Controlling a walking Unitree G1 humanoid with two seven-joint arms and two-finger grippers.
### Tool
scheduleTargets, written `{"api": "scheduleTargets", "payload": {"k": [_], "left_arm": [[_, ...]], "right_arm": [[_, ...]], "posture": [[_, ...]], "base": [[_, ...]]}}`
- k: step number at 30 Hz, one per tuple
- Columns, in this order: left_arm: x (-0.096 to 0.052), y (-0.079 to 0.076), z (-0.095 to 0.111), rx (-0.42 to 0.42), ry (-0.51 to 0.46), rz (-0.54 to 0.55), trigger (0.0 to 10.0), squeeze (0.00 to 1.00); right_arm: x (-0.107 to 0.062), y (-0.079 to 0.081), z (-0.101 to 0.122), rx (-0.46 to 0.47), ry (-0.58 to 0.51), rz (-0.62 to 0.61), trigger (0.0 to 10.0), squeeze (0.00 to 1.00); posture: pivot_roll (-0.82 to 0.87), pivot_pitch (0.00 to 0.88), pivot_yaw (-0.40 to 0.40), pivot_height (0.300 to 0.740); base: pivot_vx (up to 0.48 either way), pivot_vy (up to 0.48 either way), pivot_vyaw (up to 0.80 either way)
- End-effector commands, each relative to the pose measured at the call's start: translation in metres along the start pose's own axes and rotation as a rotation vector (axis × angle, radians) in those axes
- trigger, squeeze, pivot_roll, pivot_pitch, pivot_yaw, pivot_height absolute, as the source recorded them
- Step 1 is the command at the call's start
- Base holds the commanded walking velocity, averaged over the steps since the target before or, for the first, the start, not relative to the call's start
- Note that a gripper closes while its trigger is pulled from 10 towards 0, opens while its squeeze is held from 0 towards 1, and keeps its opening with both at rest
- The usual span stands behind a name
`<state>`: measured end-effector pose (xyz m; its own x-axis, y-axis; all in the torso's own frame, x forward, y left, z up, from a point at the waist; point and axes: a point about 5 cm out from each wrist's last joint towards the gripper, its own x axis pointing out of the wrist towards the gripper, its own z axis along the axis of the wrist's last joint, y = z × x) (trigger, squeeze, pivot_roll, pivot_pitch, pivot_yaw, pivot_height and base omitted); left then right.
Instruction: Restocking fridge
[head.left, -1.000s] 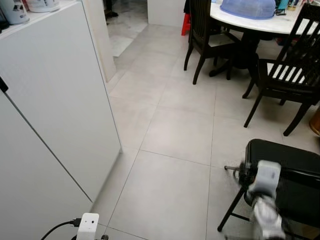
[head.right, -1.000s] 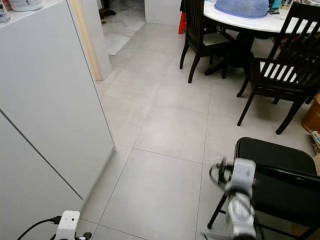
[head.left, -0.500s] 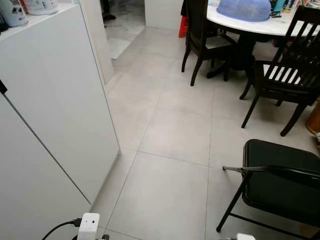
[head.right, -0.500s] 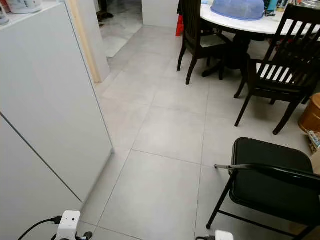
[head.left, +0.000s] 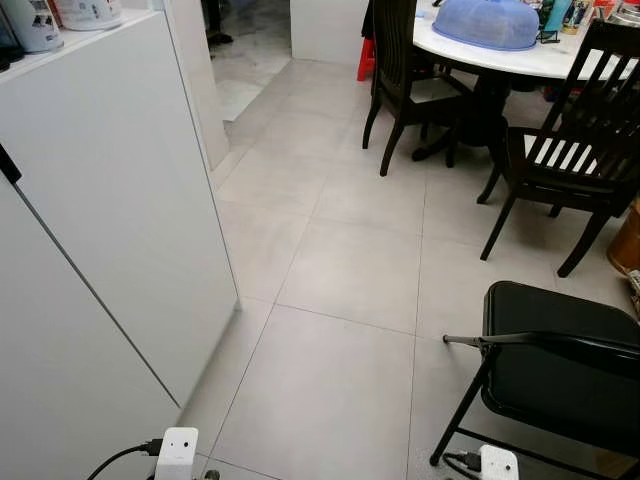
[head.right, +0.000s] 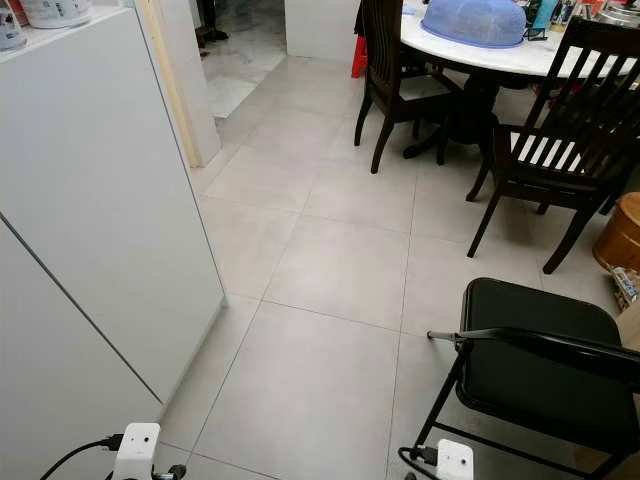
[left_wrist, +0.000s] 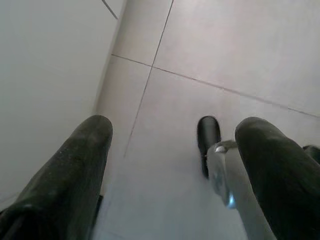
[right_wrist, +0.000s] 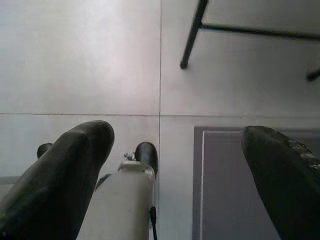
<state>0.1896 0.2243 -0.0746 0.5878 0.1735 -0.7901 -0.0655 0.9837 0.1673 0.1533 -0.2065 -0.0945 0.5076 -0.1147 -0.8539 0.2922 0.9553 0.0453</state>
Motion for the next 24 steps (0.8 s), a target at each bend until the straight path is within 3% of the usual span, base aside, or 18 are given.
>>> {"api": "scheduleTargets", "payload": {"k": [1,24], "left_arm": [[-0.0011,0.0003,-0.0075,-0.013,0.029,0.0,10.0,0.0],[-0.0012,0.0012,-0.0087,0.011,0.041,-0.002,10.0,0.0]], "right_arm": [[0.0008,-0.0005,0.0072,0.011,-0.025,0.0,10.0,0.0],[0.0006,0.0001,0.0048,0.016,-0.004,0.031,10.0,0.0]], "posture": [[0.08,0.0,-0.055,0.74],[0.08,0.0,-0.046,0.74]], "base": [[0.0,0.0,0.73],[0.0,0.0,0.78]]}}
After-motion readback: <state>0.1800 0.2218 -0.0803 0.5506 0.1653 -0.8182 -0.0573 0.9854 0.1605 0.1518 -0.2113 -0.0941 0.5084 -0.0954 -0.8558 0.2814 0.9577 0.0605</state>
